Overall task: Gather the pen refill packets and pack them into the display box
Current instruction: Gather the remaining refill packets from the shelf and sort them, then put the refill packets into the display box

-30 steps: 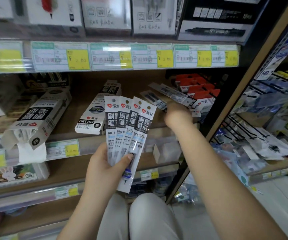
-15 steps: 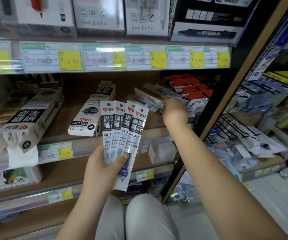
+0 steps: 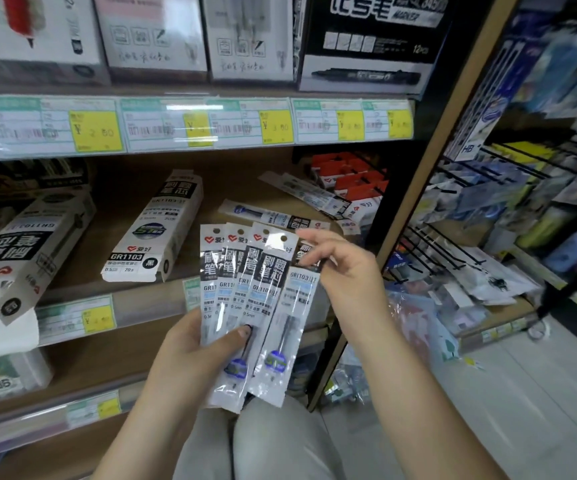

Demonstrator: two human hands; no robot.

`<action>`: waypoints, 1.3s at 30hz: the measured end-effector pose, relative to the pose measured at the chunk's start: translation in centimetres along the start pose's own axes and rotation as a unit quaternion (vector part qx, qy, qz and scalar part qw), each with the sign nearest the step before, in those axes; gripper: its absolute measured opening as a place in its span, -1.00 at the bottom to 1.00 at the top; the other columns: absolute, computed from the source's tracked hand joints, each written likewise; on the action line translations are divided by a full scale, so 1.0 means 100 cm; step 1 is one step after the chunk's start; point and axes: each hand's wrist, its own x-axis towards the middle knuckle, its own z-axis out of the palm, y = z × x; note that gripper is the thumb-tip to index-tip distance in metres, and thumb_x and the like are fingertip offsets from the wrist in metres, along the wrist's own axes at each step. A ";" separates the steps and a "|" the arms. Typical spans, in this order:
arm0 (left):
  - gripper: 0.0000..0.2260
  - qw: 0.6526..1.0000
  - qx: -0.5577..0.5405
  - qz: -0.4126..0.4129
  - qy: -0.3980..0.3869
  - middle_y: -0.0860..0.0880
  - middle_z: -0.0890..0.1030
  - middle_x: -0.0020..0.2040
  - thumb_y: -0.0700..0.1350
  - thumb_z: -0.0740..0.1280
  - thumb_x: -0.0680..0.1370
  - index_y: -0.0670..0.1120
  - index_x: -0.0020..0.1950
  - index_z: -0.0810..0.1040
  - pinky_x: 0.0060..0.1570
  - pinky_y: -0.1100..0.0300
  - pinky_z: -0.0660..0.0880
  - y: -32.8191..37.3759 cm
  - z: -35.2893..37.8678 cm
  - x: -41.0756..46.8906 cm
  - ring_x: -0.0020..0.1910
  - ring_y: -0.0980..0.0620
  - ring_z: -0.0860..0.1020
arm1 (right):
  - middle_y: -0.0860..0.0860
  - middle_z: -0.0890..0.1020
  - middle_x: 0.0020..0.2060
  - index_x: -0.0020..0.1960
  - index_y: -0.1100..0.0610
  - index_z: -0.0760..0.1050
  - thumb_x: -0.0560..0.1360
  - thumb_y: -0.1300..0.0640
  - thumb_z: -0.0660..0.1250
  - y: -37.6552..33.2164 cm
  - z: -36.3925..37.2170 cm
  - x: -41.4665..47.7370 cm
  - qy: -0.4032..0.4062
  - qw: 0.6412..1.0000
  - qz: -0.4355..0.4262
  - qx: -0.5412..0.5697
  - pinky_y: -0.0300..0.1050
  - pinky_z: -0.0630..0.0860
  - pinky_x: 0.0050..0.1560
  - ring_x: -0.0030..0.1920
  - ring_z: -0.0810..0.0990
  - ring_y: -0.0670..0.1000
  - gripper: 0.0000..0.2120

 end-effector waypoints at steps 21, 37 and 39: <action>-0.78 0.985 -0.121 -0.022 -0.120 -0.20 0.68 -0.12 -0.15 0.38 0.33 -0.13 -0.05 0.67 -0.41 0.20 0.51 0.014 0.002 -0.030 -0.32 -0.04 0.62 | -0.30 0.38 0.30 -0.42 -0.11 0.55 0.37 0.57 0.18 0.005 0.023 -0.025 0.058 0.997 -0.045 -0.002 -0.35 0.32 0.28 0.34 0.27 -0.36 -0.42; -0.90 0.964 0.216 0.113 -0.102 0.11 0.68 -0.22 -0.14 0.43 0.46 0.08 -0.12 0.62 -0.25 0.24 0.49 0.039 -0.007 -0.016 -0.28 0.19 0.61 | 0.13 0.68 -0.05 0.07 0.30 0.52 0.44 0.36 0.28 -0.007 0.061 -0.041 -0.155 0.897 0.236 0.341 -0.02 0.61 -0.02 -0.03 0.66 0.07 -0.79; -0.94 0.947 0.279 0.138 -0.083 0.15 0.66 -0.26 -0.10 0.39 0.51 0.06 -0.14 0.61 -0.29 0.28 0.45 0.039 -0.012 -0.019 -0.33 0.27 0.57 | 0.13 0.68 -0.09 0.02 0.28 0.53 0.46 0.35 0.26 -0.007 0.063 -0.042 -0.145 0.889 0.248 0.357 0.04 0.61 -0.01 -0.06 0.66 0.09 -0.84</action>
